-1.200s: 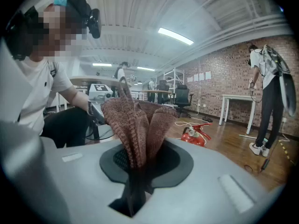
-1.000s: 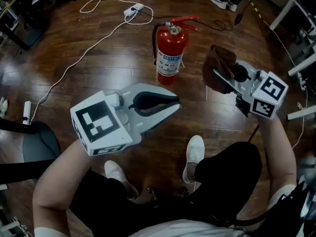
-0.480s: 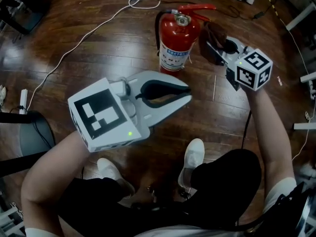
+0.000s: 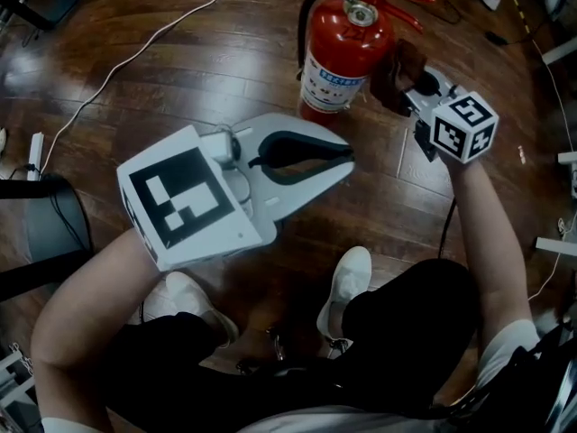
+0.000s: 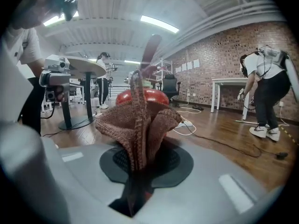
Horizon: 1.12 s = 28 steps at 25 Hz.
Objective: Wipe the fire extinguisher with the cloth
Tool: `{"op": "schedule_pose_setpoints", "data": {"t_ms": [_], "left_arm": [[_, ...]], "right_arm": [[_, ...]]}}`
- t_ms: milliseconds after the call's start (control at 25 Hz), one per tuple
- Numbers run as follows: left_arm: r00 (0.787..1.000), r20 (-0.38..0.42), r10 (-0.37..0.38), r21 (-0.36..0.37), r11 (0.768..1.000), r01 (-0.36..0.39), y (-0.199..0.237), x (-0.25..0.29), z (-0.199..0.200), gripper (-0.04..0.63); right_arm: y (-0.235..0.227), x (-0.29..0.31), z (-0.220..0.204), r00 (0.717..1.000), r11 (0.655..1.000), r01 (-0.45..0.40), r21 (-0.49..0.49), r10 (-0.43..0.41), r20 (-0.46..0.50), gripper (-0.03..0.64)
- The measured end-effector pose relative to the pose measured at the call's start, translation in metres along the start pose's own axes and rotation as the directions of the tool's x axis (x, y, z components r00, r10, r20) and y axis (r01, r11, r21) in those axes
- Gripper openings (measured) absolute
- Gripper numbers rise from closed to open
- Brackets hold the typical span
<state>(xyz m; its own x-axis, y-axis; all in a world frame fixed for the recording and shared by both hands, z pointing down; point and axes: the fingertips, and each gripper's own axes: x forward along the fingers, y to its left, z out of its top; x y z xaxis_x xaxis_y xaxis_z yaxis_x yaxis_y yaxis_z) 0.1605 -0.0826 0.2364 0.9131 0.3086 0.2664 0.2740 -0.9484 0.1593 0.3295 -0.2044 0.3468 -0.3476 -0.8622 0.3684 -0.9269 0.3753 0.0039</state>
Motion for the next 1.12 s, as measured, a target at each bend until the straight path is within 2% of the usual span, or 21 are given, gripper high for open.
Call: {"op": "schedule_pose_setpoints", "data": {"t_ms": [480, 760, 1000, 1120], "left_arm": [[0.999, -0.027, 0.020, -0.049, 0.999, -0.021, 0.006, -0.007, -0.017, 0.020], [0.999, -0.044, 0.020, -0.060, 0.998, -0.023, 0.008, -0.007, -0.025, 0.020], [0.997, -0.063, -0.040, -0.091, 0.995, 0.034, 0.000, 0.009, -0.034, 0.020], [0.996, -0.044, -0.083, -0.093, 0.993, 0.079, -0.005, 0.022, -0.036, 0.020]], "right_arm": [[0.010, 0.044, -0.119, 0.984, 0.998, -0.010, 0.070, 0.022, -0.178, 0.063], [0.018, 0.060, -0.156, 0.960, 0.997, -0.010, 0.082, 0.033, -0.278, 0.063], [0.027, 0.067, -0.170, 0.930, 0.995, -0.033, 0.090, 0.064, -0.361, 0.063], [0.030, 0.068, -0.183, 0.911, 0.995, -0.038, 0.096, 0.074, -0.405, 0.063]]}}
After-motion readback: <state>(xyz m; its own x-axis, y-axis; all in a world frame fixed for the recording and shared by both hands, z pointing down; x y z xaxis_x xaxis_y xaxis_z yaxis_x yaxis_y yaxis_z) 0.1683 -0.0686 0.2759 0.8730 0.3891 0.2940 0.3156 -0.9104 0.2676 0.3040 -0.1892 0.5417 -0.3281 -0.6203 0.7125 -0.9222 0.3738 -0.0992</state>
